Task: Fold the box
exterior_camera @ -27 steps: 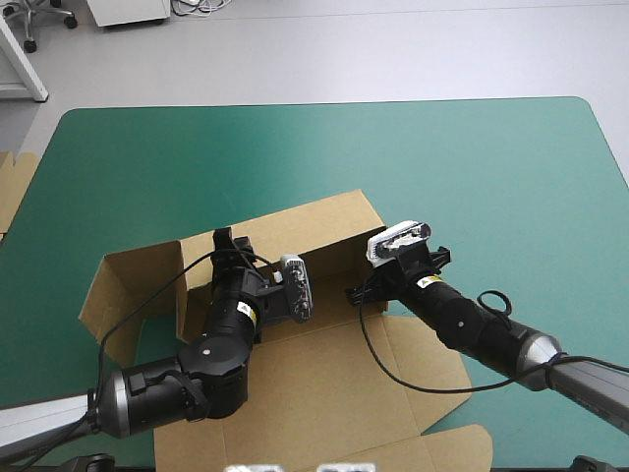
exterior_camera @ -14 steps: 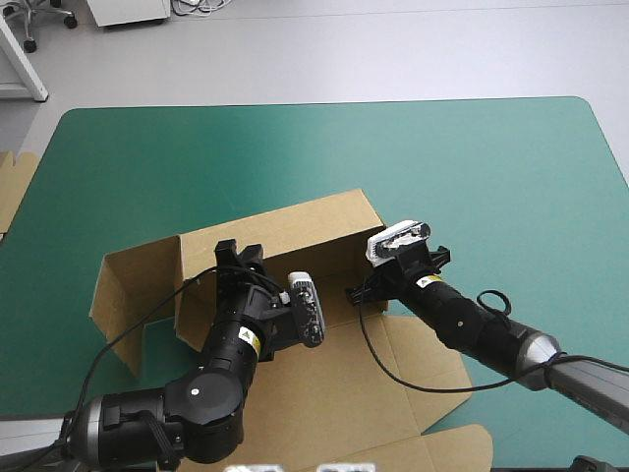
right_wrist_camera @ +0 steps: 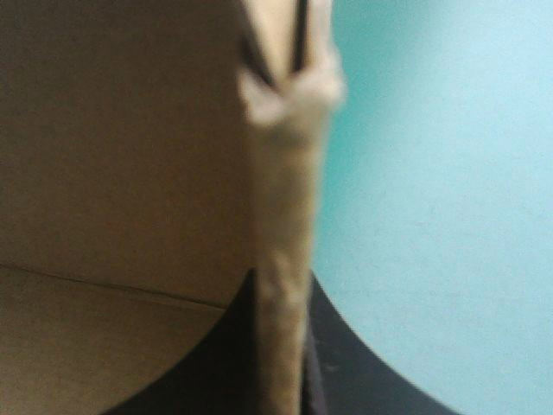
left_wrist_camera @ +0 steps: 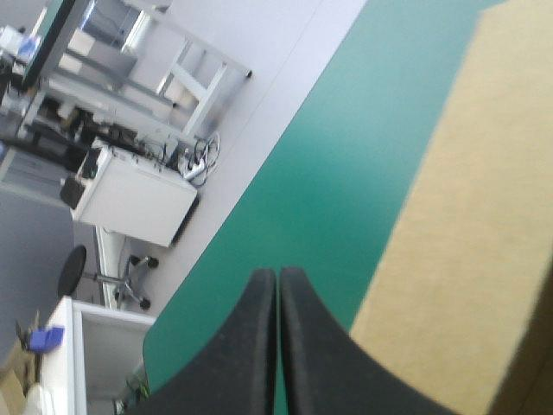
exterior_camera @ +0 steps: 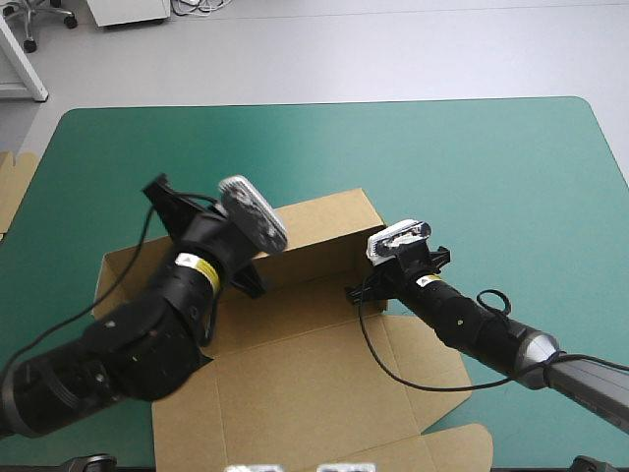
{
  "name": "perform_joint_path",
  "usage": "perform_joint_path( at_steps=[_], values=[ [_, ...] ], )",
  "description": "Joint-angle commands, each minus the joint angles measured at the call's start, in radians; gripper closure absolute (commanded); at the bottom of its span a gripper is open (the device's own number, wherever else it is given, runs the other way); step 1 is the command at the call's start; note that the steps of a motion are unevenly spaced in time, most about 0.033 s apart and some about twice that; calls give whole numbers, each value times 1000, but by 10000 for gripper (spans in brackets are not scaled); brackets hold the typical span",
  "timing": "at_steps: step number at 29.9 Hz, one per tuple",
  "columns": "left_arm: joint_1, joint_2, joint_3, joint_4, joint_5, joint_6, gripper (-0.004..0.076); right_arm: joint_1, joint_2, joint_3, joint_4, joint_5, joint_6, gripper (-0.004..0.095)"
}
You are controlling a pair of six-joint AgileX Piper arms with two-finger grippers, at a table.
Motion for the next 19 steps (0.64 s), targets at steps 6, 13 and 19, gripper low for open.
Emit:
perform_joint_path(
  at_steps=[6,13,19],
  values=[
    [478,-96,-123,-296,-133,192,729,-25,-31,-68,-10,168,-29,921],
    [823,-94,-89,-680,-269,348,729,-162,-72,-166,-25,418,-33,920],
    [969,-87,40,-783,-330,381,729,-284,-91,-267,-319,588,254,919]
  ],
)
